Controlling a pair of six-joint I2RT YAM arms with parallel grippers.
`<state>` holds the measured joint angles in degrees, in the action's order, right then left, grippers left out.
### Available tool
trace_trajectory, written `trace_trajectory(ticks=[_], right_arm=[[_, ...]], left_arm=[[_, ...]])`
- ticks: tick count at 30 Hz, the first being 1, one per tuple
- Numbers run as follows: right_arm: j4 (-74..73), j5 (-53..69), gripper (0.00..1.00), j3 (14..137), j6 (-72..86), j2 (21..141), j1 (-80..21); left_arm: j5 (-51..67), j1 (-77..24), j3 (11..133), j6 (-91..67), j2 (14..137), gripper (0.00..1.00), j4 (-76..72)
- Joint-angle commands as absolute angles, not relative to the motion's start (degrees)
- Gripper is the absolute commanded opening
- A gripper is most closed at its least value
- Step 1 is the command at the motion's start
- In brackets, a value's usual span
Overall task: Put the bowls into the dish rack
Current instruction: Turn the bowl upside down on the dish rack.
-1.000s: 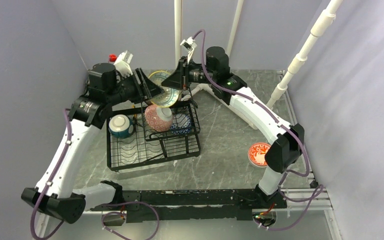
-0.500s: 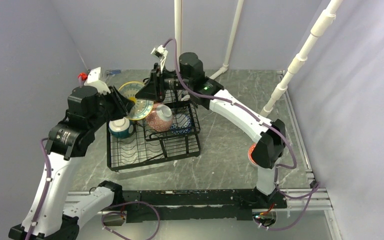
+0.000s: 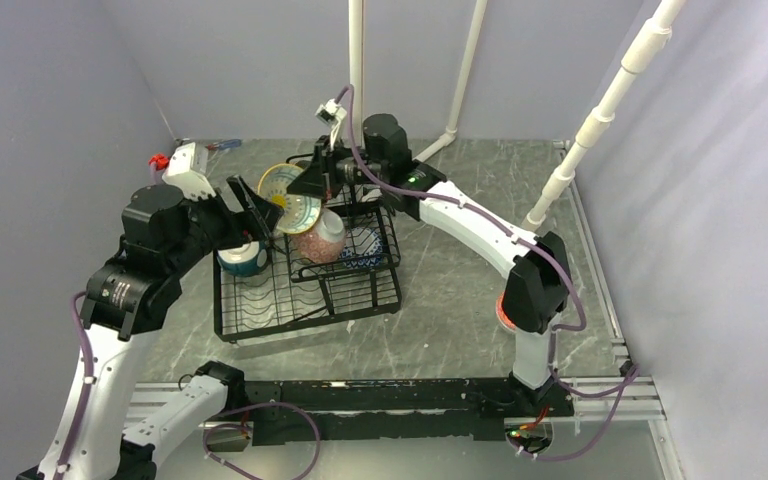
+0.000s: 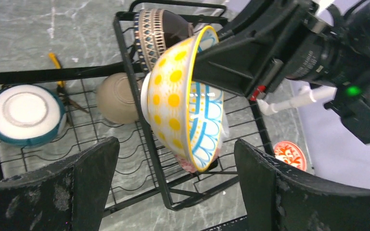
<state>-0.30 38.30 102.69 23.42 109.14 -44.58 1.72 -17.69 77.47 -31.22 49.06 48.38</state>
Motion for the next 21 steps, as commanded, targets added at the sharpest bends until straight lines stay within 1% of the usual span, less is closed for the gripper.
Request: trace_trajectory(ticks=[1, 10, 15, 18, 21], right_arm=[[8.3, 40.0, 0.00, 101.4, 24.6, 101.7, -43.6], [14.1, 45.4, 0.00, 98.6, 27.7, 98.8, -43.1], [16.1, 47.8, 0.00, 97.6, 28.7, 98.1, -42.8], [15.9, 47.9, 0.00, 97.2, 28.8, 97.7, -42.2], [16.7, 48.0, 0.00, 96.5, 29.3, 97.4, -41.7]], left_arm=[[8.6, -17.7, 78.5, -33.0, 48.6, 0.93, 44.7], [15.8, -17.7, 75.9, -36.3, 48.2, 0.94, 39.2], [17.2, -17.7, 75.3, -37.1, 47.9, 0.94, 36.7], [18.1, -17.7, 74.4, -37.2, 47.3, 0.92, 35.0], [20.5, -17.6, 73.7, -37.7, 47.7, 0.88, 33.3]])
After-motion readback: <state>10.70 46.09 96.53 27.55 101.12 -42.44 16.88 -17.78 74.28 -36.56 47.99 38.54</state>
